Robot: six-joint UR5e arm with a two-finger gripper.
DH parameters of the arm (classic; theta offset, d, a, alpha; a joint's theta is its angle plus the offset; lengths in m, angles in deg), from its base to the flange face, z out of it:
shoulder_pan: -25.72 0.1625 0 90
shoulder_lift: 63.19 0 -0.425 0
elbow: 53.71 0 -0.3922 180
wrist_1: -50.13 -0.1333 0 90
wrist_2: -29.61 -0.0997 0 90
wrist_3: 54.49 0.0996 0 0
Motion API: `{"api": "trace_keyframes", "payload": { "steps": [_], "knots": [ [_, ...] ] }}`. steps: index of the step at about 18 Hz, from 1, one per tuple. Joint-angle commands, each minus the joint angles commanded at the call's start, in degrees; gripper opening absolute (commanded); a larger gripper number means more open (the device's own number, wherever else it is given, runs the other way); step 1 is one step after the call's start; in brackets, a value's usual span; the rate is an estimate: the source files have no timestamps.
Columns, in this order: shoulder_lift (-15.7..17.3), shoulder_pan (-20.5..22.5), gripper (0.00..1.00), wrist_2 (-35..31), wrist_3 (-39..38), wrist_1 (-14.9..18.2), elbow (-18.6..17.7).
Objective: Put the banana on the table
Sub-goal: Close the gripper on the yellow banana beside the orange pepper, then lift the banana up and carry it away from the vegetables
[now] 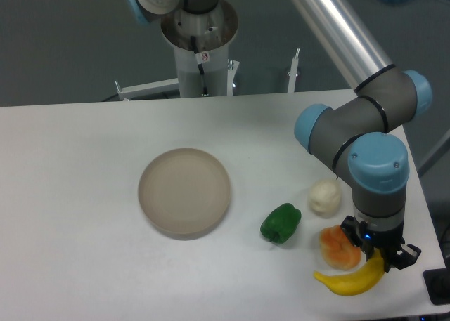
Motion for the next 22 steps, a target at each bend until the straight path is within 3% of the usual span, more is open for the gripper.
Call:
{"api": "trace_keyframes", "payload": {
  "steps": [12, 16, 22],
  "knots": [
    [2.3, -0.1, 0.32, 0.1, -0.1, 0.6, -2.0],
    [6.2, 0.3, 0.32, 0.1, 0.6, 0.8, -7.5],
    [15.5, 4.5, 0.32, 0.2, 8.0, 0.9, -19.1]
  ]
}}
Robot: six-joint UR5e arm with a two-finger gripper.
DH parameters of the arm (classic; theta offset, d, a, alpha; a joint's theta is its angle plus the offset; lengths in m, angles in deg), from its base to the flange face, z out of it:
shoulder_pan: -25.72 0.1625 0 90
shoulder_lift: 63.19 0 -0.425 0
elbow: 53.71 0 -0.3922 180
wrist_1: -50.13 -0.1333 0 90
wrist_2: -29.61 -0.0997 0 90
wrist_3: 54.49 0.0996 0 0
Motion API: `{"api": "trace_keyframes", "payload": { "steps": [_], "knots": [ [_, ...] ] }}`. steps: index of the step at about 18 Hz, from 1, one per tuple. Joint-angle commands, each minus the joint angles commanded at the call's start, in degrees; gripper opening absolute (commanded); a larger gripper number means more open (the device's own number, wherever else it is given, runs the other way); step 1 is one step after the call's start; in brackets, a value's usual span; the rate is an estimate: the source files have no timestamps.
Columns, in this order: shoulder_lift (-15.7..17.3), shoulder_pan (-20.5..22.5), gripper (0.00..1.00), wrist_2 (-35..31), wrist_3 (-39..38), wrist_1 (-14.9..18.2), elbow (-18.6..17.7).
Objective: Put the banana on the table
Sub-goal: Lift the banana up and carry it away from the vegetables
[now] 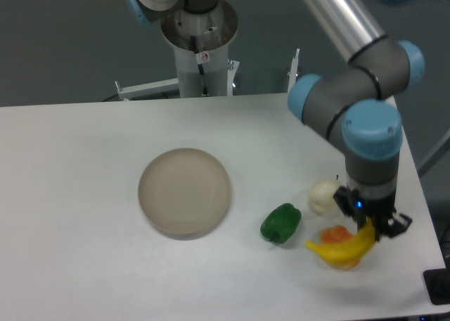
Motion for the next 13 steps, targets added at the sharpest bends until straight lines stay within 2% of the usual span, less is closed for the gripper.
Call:
{"api": "trace_keyframes", "payload": {
  "steps": [3, 9, 13],
  "knots": [
    [3.8, 2.2, 0.32, 0.1, 4.9, -0.1, -5.7],
    [9.0, 6.2, 0.32, 0.9, 13.7, -1.1, -16.8],
    [12.8, 6.6, 0.31, 1.1, 14.0, -1.3, -24.0]
  ]
}}
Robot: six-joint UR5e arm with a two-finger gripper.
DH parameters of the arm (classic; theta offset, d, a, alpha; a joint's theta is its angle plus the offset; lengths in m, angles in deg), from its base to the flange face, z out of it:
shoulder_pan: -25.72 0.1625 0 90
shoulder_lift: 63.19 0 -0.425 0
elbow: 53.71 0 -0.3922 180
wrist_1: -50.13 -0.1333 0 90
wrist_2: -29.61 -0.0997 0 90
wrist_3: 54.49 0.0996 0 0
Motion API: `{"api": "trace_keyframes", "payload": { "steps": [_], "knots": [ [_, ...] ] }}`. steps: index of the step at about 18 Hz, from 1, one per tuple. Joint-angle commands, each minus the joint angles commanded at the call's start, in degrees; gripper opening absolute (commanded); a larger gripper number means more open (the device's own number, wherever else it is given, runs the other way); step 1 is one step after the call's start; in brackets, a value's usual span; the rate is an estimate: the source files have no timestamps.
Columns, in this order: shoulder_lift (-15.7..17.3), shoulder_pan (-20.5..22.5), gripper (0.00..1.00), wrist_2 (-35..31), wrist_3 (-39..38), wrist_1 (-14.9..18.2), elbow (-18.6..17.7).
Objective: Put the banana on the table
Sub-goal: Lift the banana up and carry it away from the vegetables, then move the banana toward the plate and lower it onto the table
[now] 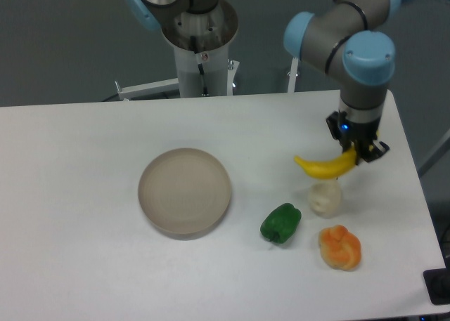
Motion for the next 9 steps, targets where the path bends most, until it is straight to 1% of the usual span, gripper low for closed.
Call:
{"api": "trace_keyframes", "payload": {
  "steps": [3, 5, 7, 9],
  "knots": [
    [1.2, -0.4, 0.31, 0.9, -3.1, 0.3, -2.8],
    [1.2, -0.5, 0.31, 1.9, -7.4, 0.3, -4.3],
    [1.2, -0.7, 0.32, 2.2, -11.8, 0.1, -6.8],
    [1.0, -0.7, 0.32, 3.8, -16.6, 0.0, -7.7]
  ]
}}
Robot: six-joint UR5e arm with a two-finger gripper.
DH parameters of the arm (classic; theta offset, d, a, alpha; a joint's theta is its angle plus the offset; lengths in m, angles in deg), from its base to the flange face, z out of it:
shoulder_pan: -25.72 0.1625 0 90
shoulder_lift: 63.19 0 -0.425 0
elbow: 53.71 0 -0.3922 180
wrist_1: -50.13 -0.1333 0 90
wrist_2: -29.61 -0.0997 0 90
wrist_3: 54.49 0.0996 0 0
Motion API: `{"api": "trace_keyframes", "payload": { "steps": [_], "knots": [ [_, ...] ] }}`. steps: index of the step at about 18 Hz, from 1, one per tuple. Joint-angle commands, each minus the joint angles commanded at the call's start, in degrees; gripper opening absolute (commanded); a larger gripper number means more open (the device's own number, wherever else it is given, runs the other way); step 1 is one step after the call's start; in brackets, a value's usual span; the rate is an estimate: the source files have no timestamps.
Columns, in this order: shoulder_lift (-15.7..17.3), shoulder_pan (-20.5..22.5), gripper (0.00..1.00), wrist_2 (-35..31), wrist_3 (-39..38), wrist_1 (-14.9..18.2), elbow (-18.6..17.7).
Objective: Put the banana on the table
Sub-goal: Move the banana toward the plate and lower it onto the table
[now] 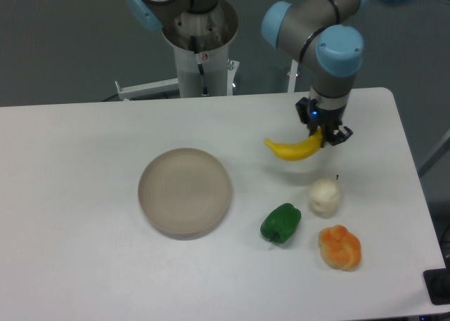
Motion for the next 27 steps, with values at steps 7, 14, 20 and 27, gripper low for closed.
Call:
{"api": "trace_keyframes", "payload": {
  "steps": [7, 14, 20, 27],
  "knots": [
    [-1.5, -0.1, 0.33, 0.2, -2.1, -3.4, -4.1],
    [-3.0, -0.1, 0.33, -0.1, -0.7, -4.7, -3.9],
    [-3.5, -0.2, 0.33, -0.3, -0.4, -5.0, -3.6],
    [-4.2, -0.2, 0.33, -0.5, 0.5, -5.1, -3.5]
  ]
}}
